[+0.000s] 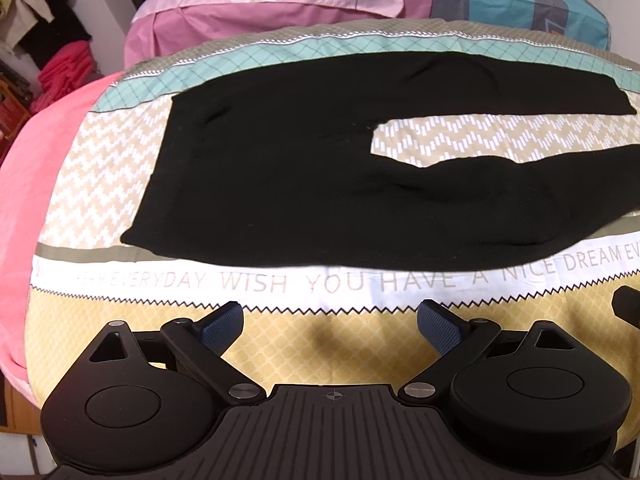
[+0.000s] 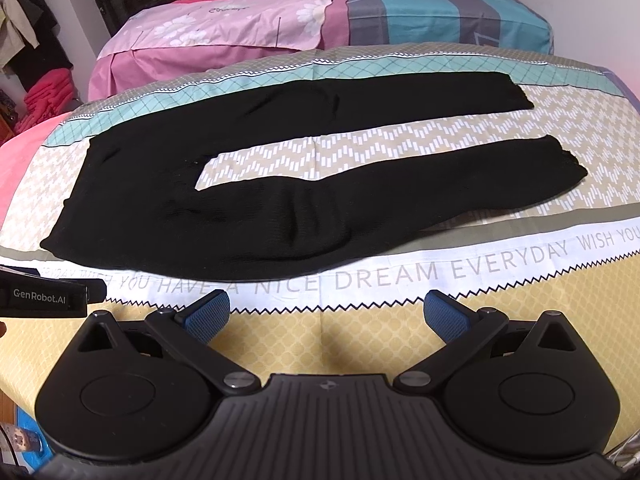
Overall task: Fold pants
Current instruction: 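Hover both grippers over the black pants, right gripper toward the leg cuffs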
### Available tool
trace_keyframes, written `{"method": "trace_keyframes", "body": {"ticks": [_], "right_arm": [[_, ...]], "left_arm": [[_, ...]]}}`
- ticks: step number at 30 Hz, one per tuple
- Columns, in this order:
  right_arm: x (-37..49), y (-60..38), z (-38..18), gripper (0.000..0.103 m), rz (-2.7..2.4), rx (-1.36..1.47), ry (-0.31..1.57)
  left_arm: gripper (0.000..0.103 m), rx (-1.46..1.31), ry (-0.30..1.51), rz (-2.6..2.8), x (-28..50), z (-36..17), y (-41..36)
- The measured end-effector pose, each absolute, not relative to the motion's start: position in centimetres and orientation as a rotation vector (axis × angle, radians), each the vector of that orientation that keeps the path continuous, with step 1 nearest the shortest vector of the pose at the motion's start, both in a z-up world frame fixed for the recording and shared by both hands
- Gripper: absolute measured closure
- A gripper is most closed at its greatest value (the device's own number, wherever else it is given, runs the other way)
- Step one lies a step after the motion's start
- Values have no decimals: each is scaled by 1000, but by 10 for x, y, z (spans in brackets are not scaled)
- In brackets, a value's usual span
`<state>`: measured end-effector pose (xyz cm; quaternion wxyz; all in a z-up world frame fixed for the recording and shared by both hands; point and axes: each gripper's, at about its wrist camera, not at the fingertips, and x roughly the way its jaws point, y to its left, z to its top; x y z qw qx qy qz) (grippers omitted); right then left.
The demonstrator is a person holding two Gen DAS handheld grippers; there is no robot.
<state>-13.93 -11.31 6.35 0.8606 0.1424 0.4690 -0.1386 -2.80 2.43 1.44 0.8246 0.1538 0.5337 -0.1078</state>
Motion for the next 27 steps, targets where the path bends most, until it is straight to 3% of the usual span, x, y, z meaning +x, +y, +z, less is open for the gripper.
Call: {"method": "trace_keyframes", "body": {"ticks": [27], "right_arm": [[-112, -90, 59, 0, -260, 236, 1014]], "left_arm": [[0, 316, 1128, -207, -14, 17, 45]]}}
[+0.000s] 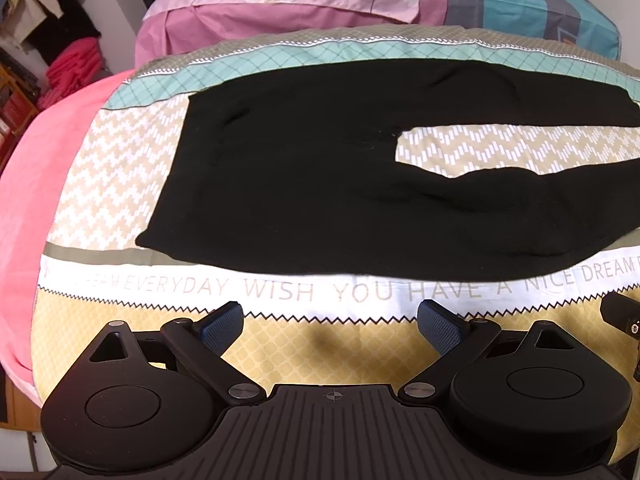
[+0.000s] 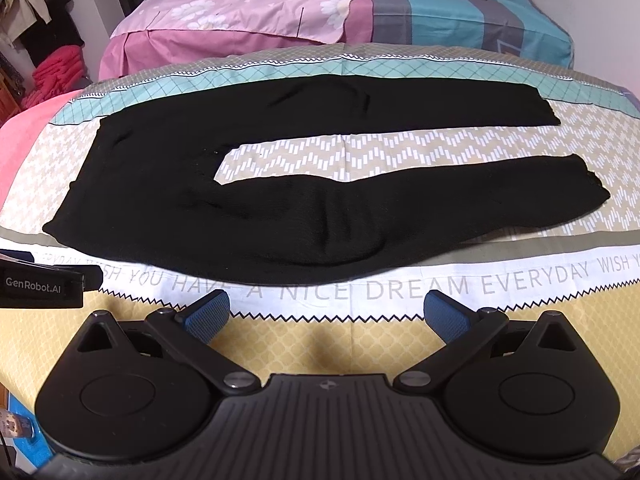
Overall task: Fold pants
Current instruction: 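Hover both grippers over the black pants, right gripper toward the leg cuffs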
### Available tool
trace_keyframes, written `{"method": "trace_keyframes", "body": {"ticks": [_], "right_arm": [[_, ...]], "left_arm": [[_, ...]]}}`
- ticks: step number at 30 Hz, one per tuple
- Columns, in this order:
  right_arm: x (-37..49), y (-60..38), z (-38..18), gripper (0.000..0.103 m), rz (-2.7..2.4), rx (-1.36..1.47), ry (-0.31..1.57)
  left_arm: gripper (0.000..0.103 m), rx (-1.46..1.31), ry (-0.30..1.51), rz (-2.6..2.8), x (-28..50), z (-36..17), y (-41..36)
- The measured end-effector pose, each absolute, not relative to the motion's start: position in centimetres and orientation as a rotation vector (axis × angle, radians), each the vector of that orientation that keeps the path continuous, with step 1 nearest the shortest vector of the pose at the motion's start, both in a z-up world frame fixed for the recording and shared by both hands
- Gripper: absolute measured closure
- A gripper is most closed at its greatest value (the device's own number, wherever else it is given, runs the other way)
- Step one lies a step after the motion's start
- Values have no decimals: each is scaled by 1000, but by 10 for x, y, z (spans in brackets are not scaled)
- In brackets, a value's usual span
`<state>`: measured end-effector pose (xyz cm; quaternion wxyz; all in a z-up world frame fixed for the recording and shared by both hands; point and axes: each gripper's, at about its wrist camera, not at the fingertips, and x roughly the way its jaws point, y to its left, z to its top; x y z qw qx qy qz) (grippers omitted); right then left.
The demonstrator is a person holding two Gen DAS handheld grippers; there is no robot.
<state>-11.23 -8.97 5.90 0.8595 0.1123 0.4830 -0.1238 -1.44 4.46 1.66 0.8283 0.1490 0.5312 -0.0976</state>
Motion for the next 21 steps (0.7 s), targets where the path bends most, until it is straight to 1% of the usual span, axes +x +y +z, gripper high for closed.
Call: {"method": "trace_keyframes", "body": {"ticks": [21], "right_arm": [[-87, -85, 46, 0, -273, 219, 1053]], "left_arm": [[0, 315, 1159, -188, 6, 5, 53]]}}
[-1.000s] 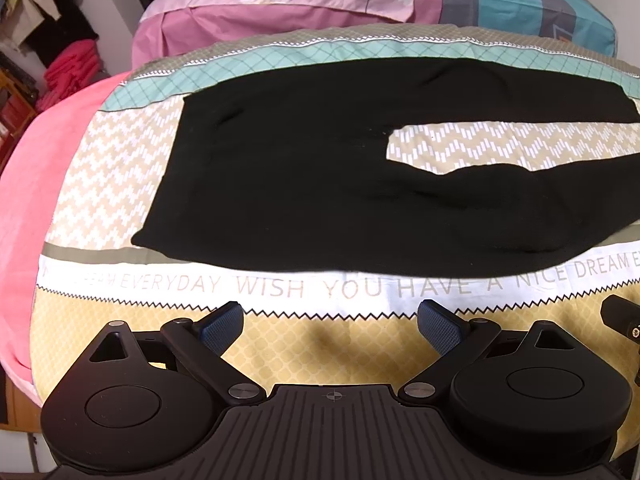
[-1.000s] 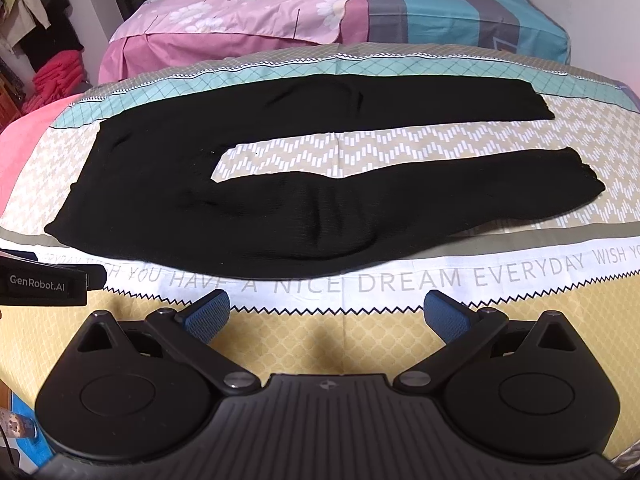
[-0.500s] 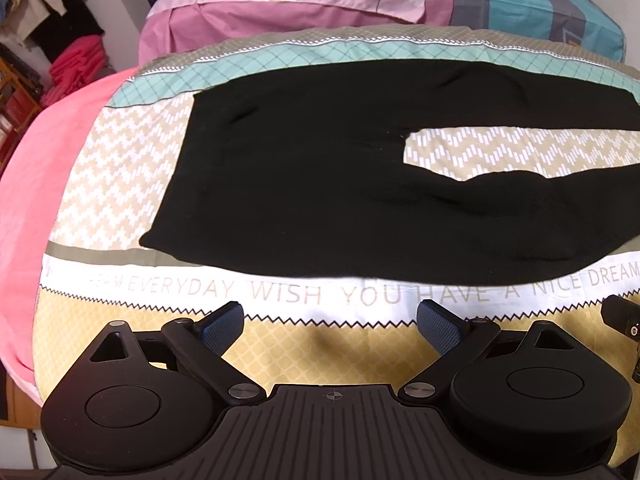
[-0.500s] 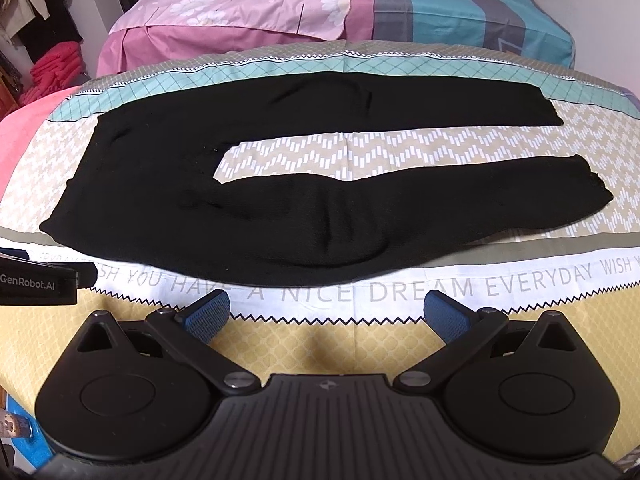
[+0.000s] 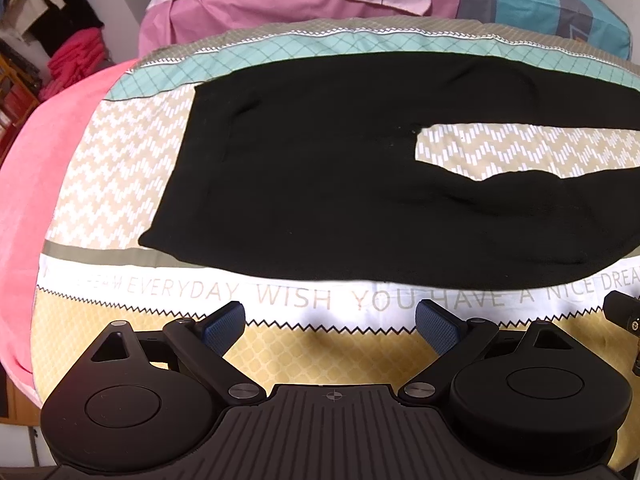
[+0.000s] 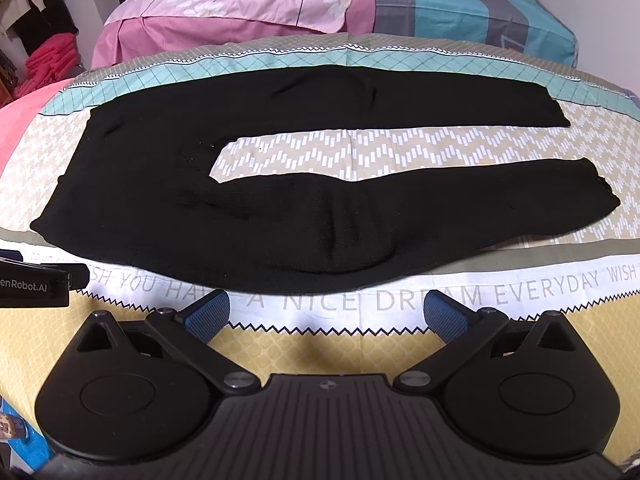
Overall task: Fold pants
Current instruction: 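Hover both grippers over the black pants, right gripper toward the leg cuffs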
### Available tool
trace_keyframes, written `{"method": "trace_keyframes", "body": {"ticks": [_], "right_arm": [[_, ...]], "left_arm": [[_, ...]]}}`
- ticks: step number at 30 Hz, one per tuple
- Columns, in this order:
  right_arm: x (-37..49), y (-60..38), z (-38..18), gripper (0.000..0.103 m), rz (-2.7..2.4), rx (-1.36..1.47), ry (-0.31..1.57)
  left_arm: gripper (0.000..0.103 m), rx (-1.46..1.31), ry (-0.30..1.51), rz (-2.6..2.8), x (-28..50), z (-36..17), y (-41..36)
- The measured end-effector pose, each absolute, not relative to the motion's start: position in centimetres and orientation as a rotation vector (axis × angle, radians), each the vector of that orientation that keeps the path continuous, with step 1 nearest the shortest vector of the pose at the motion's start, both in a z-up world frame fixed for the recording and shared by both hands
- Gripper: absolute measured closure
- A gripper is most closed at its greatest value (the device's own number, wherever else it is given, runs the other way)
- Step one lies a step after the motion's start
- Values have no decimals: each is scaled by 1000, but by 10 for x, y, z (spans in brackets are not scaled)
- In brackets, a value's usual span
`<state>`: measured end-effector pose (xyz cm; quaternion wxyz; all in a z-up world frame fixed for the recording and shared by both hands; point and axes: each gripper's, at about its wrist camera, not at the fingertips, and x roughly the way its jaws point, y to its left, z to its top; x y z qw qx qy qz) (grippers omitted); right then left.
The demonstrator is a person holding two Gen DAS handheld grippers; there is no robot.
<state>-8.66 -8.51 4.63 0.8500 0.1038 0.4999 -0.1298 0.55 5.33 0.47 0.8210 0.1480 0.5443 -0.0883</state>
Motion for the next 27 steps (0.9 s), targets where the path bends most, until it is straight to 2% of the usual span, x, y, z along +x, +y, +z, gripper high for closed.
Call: {"method": "trace_keyframes", "body": {"ticks": [27], "right_arm": [[-60, -89, 25, 0, -275, 263, 1104]], "left_arm": [[0, 338, 1166, -174, 37, -12, 57]]}}
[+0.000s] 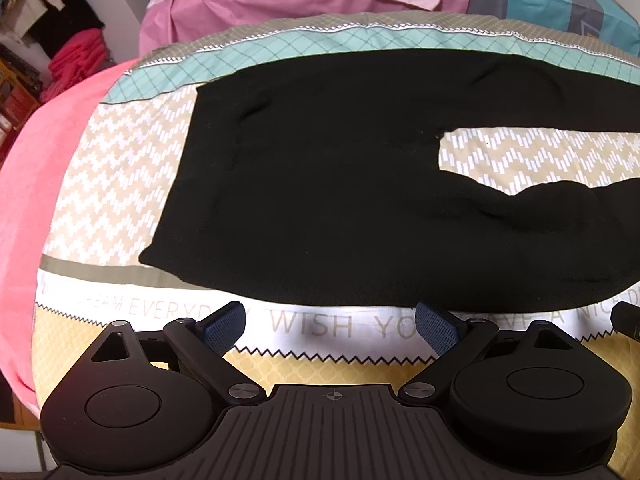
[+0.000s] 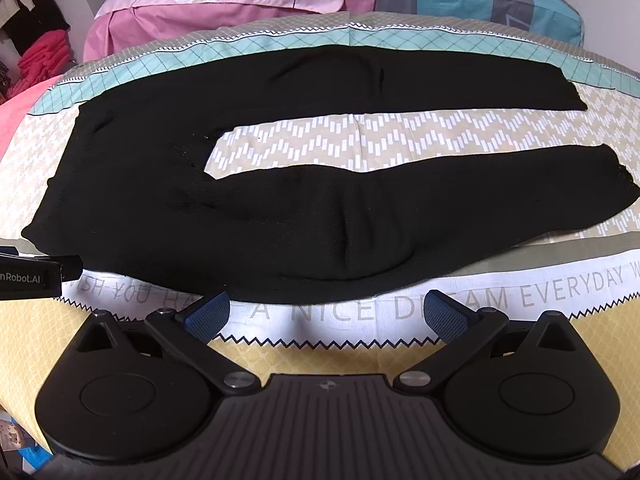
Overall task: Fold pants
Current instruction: 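Hover both grippers over the black pants, right gripper toward the leg cuffs, then close the right gripper on the black pants leg cuffs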
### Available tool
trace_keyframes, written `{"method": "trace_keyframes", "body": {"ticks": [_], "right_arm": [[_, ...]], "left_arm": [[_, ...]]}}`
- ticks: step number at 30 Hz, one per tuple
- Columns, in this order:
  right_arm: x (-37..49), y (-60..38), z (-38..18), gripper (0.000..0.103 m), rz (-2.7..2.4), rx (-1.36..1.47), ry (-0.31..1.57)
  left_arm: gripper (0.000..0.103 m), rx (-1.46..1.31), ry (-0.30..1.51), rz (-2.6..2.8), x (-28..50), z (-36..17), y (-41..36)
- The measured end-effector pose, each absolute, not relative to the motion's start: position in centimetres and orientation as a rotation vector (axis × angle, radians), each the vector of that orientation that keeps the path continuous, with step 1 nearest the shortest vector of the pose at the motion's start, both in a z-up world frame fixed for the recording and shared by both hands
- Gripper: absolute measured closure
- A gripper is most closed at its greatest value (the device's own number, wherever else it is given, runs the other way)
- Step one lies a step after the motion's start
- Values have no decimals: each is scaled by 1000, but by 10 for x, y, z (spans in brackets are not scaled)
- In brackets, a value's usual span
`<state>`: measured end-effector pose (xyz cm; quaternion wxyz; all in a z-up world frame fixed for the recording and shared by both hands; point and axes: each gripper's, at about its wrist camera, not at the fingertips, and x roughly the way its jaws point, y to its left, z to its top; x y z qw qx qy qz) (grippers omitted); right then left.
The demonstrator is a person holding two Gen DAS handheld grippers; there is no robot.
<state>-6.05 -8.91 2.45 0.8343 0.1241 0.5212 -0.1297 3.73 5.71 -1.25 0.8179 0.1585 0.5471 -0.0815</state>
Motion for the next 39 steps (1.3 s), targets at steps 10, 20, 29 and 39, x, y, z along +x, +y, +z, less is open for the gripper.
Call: {"method": "trace_keyframes", "body": {"ticks": [10, 20, 29, 39], "right_arm": [[-58, -101, 9, 0, -339, 323, 1105], [-81, -153, -4, 0, -431, 437, 1052], [-128, -294, -14, 12, -645, 687, 772], [-125, -368, -47, 24, -697, 850, 556]], "left_arm": [[0, 366, 1186, -192, 59, -32, 55], [0, 378, 1204, -192, 74, -55, 49], [0, 230, 1245, -143, 104, -99, 69], [0, 254, 1276, -132, 108, -100, 64]]}}
